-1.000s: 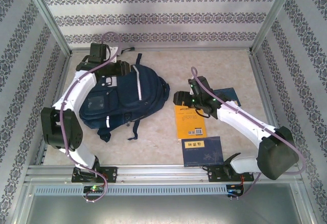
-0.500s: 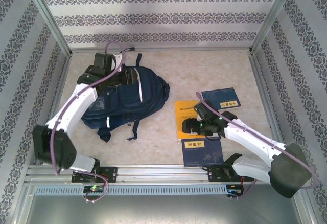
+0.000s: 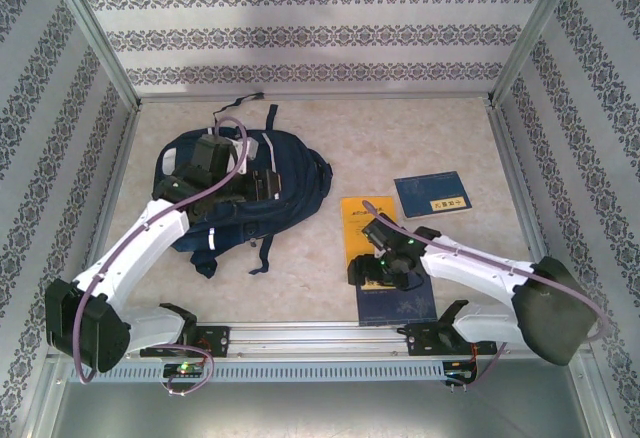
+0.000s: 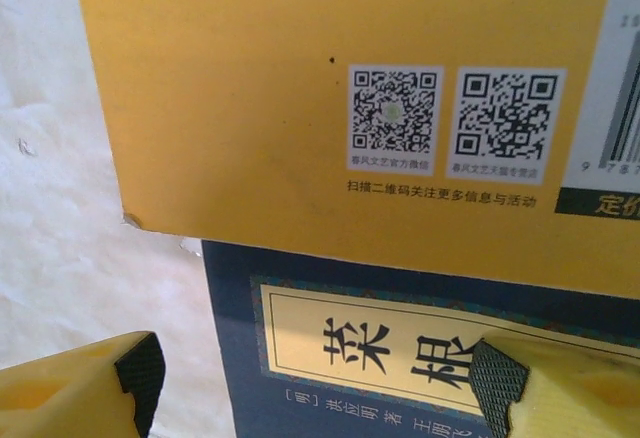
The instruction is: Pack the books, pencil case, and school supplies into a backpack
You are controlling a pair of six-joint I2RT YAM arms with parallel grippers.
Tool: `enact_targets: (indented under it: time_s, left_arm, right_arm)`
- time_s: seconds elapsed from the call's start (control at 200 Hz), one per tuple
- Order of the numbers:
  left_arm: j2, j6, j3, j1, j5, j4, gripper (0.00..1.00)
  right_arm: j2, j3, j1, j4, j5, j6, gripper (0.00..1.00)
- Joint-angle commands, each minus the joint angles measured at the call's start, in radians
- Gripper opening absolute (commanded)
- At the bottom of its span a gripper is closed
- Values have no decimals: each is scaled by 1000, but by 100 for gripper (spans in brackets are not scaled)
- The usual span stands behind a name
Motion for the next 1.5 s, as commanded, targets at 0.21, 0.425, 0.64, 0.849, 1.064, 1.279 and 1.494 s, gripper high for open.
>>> enact_targets:
  time_s: [0.21, 0.425, 0.64, 0.849, 1.064, 1.279, 1.494]
  left_arm:
    - [-24, -58, -84, -32, 4, 43, 54]
    - [0, -111, -119, -95, 22, 71, 54]
    - [9, -109, -149, -208, 24, 69, 54]
    - [84, -99, -175, -341, 10, 101, 54]
    - [179, -139, -226, -355, 1, 189, 54]
    - [310, -141, -215, -355, -5, 245, 54]
    - [407, -158, -200, -355, 22, 310, 51]
  right_arm:
    - [238, 107, -17, 237, -16, 23, 84]
    - [367, 264, -43, 320, -100, 21, 83]
    - [176, 248, -114, 285, -149, -43, 81]
    - [47, 143, -329, 146, -57, -138, 82]
    - [23, 40, -415, 140, -63, -131, 86]
    - [-8, -62, -436, 192, -162, -119, 84]
    - [-10, -116, -427, 283, -275, -76, 75]
